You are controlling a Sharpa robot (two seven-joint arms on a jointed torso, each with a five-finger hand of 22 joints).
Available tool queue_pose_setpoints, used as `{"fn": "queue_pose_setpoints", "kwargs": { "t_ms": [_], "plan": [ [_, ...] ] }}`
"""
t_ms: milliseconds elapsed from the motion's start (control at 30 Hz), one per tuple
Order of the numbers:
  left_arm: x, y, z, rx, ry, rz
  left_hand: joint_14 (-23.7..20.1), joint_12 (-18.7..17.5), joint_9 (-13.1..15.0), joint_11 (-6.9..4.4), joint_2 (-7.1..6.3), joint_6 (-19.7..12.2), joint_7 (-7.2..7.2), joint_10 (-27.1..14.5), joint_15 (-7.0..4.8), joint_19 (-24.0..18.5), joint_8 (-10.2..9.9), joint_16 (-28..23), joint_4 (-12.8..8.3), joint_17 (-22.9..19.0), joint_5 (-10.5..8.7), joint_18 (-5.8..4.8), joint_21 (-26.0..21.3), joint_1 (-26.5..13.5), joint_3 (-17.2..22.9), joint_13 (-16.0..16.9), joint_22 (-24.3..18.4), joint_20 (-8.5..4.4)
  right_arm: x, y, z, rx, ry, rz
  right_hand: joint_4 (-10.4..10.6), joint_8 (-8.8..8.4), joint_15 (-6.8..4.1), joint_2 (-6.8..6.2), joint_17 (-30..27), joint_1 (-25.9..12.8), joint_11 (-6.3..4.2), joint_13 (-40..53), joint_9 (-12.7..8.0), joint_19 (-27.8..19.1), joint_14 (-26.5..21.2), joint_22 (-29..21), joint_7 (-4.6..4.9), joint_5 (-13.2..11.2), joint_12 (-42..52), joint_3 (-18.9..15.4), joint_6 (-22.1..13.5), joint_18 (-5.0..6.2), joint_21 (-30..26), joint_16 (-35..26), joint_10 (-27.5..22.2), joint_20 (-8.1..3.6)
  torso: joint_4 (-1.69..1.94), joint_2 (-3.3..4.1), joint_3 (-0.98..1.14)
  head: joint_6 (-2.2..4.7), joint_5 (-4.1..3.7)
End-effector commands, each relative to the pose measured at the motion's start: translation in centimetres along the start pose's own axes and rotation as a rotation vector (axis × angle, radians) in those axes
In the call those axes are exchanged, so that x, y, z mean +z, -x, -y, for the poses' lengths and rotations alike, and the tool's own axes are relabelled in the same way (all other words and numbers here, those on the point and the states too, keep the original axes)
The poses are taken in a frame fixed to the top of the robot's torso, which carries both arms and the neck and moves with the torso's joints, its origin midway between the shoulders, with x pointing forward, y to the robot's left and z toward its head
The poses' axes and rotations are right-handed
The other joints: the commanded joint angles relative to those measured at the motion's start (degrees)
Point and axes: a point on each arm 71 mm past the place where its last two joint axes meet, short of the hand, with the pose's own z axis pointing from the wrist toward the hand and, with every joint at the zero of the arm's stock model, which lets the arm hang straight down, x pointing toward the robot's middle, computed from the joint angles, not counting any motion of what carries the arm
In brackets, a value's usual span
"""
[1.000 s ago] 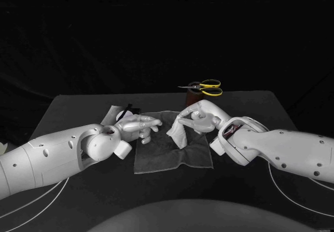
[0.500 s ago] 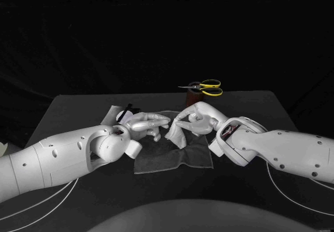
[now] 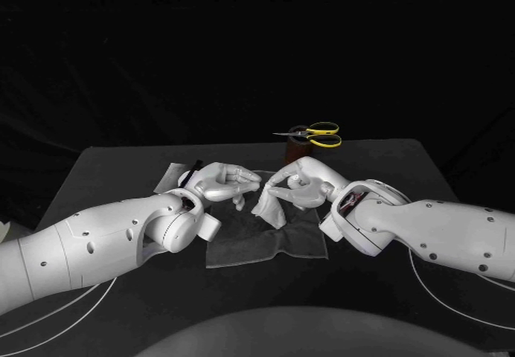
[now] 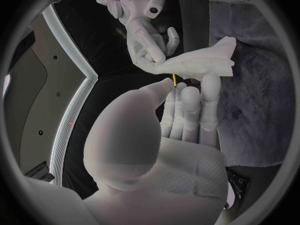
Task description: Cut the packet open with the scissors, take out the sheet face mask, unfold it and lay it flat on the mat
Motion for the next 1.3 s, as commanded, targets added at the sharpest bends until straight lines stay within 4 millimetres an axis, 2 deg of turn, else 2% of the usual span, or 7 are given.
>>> {"fn": "queue_pose_setpoints", "kwargs": {
  "t_ms": [33,133,333,600,800,967,1300],
  "plan": [
    [0.01,-0.29,0.55,0.114,-0.065,-0.015,1.10,1.03,0.24,-0.16,-0.33,1.32,-0.31,0.64,-0.18,0.70,0.19,1.14,-0.02,2.71,-0.29,0.10,0.66,-0.57,-0.88,0.53,0.62,-0.27,0.03,0.04,-0.15,-0.008,0.014,0.003,-0.05,0.12,-0.12,0.13,13.38,0.18,-0.04,11.49,0.10,-0.33,5.27,3.64,0.14,0.16,-0.22,0.24,-0.04,1.01,-0.05,0.29,4.09,0.06,-0.01,-0.01,-0.03,0.00,-0.17],
    [-0.04,-0.36,0.59,0.122,-0.071,-0.028,2.25,1.89,0.32,-0.39,-0.42,2.21,-0.62,0.89,-0.34,1.07,0.25,2.30,0.06,5.69,-0.30,-0.03,1.19,-1.13,-1.53,1.09,1.26,-0.39,0.02,0.05,-0.12,-0.008,0.013,0.002,-0.05,0.12,-0.12,0.13,13.38,0.18,-0.04,11.49,0.10,-0.33,5.27,3.64,0.14,0.16,-0.22,0.24,-0.04,1.01,-0.05,0.29,4.09,0.06,0.03,-0.01,-0.05,0.00,-0.25],
    [-0.11,-0.46,0.65,0.130,-0.083,-0.050,2.43,3.02,0.31,-0.57,-1.00,3.15,-0.97,0.91,-0.44,0.97,0.08,2.98,0.98,7.17,-0.34,-0.05,1.02,-2.95,-3.21,1.92,1.24,-0.48,0.03,0.06,-0.09,-0.009,0.012,0.001,-0.05,0.12,-0.12,0.13,13.38,0.18,-0.04,11.49,0.10,-0.33,5.27,3.64,0.14,0.16,-0.22,0.24,-0.04,1.01,-0.05,0.29,4.09,0.06,0.06,0.01,-0.06,0.00,-0.14],
    [-0.10,-0.53,0.71,0.133,-0.090,-0.056,2.43,3.32,0.10,-0.55,-1.06,3.00,-0.90,0.64,-0.45,0.98,-0.44,3.25,1.37,7.68,-0.34,-0.08,0.99,-3.39,-3.79,2.22,1.30,-0.52,0.02,-0.04,-0.19,-0.007,0.015,-0.004,-0.12,0.16,-0.07,0.16,13.47,0.15,0.00,11.53,0.12,-0.30,5.31,3.70,0.17,0.16,-0.16,0.37,-0.09,0.97,0.11,0.33,4.10,0.08,0.02,0.02,-0.05,0.00,-0.09],
    [-0.06,-0.62,0.68,0.130,-0.089,-0.069,2.25,3.72,-0.55,-0.24,-1.22,1.87,-0.42,0.21,-0.22,0.94,-1.84,3.46,1.76,8.10,-0.35,-0.12,0.84,-3.60,-4.49,2.64,1.25,-0.41,0.02,-0.04,-0.19,-0.008,0.015,-0.005,-0.12,0.16,-0.07,0.16,13.47,0.15,0.00,11.53,0.12,-0.30,5.31,3.70,0.17,0.16,-0.16,0.37,-0.09,0.97,0.11,0.33,4.10,0.08,0.01,-0.01,0.00,0.00,-0.25],
    [-0.08,-0.76,0.61,0.132,-0.081,-0.094,2.00,3.99,-1.23,0.22,-2.08,0.81,0.12,-0.37,0.17,0.73,-3.18,3.61,2.49,8.46,-0.35,-0.12,0.53,-4.51,-5.88,3.01,1.06,-0.14,0.03,-0.01,-0.16,-0.009,0.014,-0.003,-0.12,0.16,-0.07,0.16,13.47,0.15,0.00,11.53,0.12,-0.30,5.31,3.70,0.17,0.16,-0.16,0.37,-0.09,0.97,0.11,0.33,4.10,0.08,0.00,-0.02,0.00,0.00,-0.43],
    [-0.07,-1.01,0.54,0.142,-0.074,-0.126,2.05,4.15,-1.48,0.34,-1.92,0.77,0.25,-0.64,0.32,0.70,-3.62,3.83,2.79,9.05,-0.35,-0.13,0.50,-4.46,-6.31,3.20,1.12,0.01,0.04,-0.08,-0.25,-0.008,0.018,-0.006,-0.12,0.16,-0.07,0.16,13.47,0.15,0.00,11.53,0.12,-0.30,5.31,3.70,0.17,0.16,-0.16,0.37,-0.09,0.97,0.11,0.33,4.10,0.08,0.03,0.01,-0.04,0.00,-0.56]
  ]
}}
